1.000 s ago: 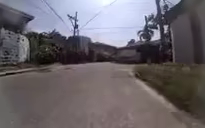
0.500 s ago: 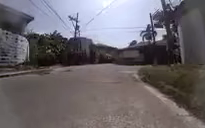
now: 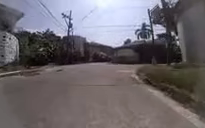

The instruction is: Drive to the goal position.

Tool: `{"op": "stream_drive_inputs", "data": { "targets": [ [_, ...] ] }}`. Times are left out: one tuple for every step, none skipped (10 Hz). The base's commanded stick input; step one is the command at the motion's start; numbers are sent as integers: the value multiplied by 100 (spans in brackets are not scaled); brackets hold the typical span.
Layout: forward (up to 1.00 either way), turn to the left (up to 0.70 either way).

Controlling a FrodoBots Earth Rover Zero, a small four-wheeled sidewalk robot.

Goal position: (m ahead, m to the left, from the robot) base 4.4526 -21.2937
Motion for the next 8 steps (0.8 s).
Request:
{"op": "stream_drive_inputs", "data": {
  "targets": [
    [100, 0],
    [100, 0],
    [100, 0],
    [100, 0],
    [100, 0],
    [100, 0],
    [100, 0],
    [100, 0]
  ]
}}
